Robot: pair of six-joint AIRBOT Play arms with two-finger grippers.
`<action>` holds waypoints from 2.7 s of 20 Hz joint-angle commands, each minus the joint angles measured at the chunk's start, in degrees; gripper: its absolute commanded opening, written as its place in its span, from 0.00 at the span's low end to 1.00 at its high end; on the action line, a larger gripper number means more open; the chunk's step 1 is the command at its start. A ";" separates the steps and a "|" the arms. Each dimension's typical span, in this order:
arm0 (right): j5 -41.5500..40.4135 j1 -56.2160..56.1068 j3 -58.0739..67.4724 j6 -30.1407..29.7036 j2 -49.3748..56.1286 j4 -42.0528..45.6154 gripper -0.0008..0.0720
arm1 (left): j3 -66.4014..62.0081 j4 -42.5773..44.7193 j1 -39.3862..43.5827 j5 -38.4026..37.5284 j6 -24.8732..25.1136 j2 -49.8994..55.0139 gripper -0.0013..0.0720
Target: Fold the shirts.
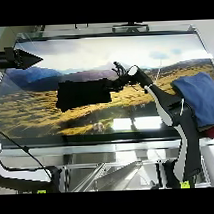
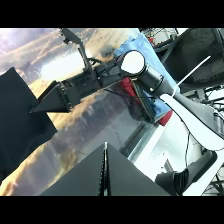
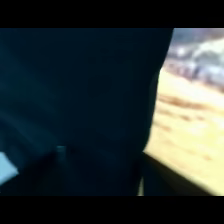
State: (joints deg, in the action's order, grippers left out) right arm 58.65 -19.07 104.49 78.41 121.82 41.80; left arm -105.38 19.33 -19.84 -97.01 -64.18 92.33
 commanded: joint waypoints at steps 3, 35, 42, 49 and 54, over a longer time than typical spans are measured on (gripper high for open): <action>-2.21 -1.38 0.09 -3.74 -0.09 -8.00 0.03 | 0.02 0.15 0.04 -0.61 0.90 0.00 0.04; -6.91 47.43 2.78 10.29 -36.63 0.68 0.03 | 0.02 0.35 17.57 -5.86 -0.42 5.77 0.04; 18.58 64.63 2.51 7.82 -35.98 3.45 0.03 | 0.04 0.42 19.23 -5.88 -0.42 7.37 0.04; 38.97 75.63 -7.74 7.39 -41.09 15.32 0.03 | 0.07 0.44 19.23 -6.47 -0.39 7.37 0.04; 35.06 78.44 -30.01 9.07 -45.18 27.28 0.03 | 0.07 0.52 19.21 -6.91 -0.37 7.37 0.04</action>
State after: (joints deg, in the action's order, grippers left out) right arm 94.21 57.52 85.49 86.41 78.74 61.58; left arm -105.34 19.84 -0.64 -103.72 -64.62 99.66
